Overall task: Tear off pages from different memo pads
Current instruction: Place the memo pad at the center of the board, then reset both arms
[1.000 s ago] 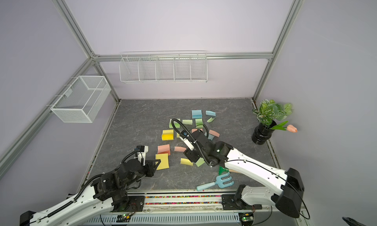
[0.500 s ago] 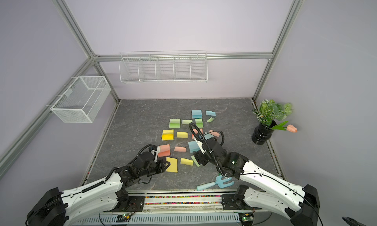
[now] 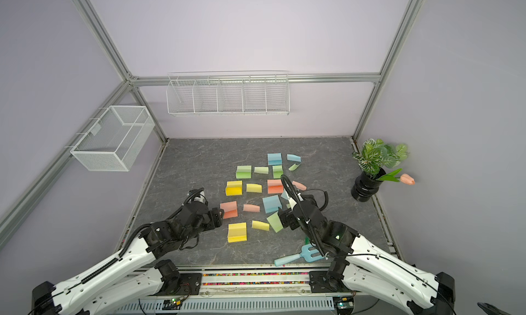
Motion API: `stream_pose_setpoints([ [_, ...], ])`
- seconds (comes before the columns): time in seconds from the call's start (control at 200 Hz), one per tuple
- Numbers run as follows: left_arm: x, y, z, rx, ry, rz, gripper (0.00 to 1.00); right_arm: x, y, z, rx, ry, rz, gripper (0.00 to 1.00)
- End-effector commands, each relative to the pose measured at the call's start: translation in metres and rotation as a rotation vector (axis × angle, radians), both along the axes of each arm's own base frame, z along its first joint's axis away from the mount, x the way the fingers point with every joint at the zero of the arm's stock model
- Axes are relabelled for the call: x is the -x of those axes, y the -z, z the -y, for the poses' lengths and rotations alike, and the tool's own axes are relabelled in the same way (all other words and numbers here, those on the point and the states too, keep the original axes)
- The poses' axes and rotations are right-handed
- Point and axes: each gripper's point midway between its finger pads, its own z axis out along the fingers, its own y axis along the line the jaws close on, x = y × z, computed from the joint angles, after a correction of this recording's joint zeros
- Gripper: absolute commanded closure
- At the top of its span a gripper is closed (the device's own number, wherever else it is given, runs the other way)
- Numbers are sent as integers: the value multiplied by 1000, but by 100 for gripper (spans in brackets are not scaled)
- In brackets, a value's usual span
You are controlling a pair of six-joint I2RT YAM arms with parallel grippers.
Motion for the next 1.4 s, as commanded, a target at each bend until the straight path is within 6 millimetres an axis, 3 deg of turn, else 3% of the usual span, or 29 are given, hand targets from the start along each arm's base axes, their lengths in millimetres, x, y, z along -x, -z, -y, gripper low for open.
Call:
stream_pose_setpoints([
  [0.0, -14, -31, -46, -112, -167, 203, 0, -6, -7, 22, -69, 116, 98, 11],
  [0.11, -26, -58, -58, -98, -251, 395, 0, -4, -2, 34, -141, 145, 172, 11],
  [0.19, -32, -67, -67, -114, -309, 514, 0, -1, 2, 42, -196, 158, 228, 11],
  [0.41, -34, -86, -101, -465, -451, 678, 0, 12, 15, 50, -379, 118, 330, 11],
  [0.545, -45, -68, -103, -612, -362, 701, 0, 15, 19, 52, -436, 121, 333, 11],
  [0.57, -45, -49, -106, -630, -339, 681, 0, 15, 20, 48, -428, 99, 327, 11],
  [0.73, -44, -3, -149, -597, -445, 610, 1, 13, 32, 21, -347, 5, 241, 11],
  [0.81, -39, -2, -171, -518, -555, 598, 0, 12, 43, 4, -294, -50, 172, 11],
  [0.92, -46, 0, -177, -418, -544, 633, 0, 9, 58, -16, -240, -101, 92, 11],
  [1.05, -49, 8, -208, -346, -707, 607, 0, 6, 72, -33, -197, -139, 19, 11],
  [1.175, -88, 13, -204, -399, -682, 509, 0, 5, 82, -38, -184, -144, -14, 11],
  [1.289, -150, 16, -169, -465, -454, 449, 0, 3, 82, -39, -177, -139, -13, 11],
  [1.334, -166, 22, -159, -494, -380, 391, 1, 2, 82, -38, -176, -132, -8, 11],
  [1.394, -177, 26, -150, -523, -330, 437, 1, 1, 82, -36, -172, -122, 0, 11],
])
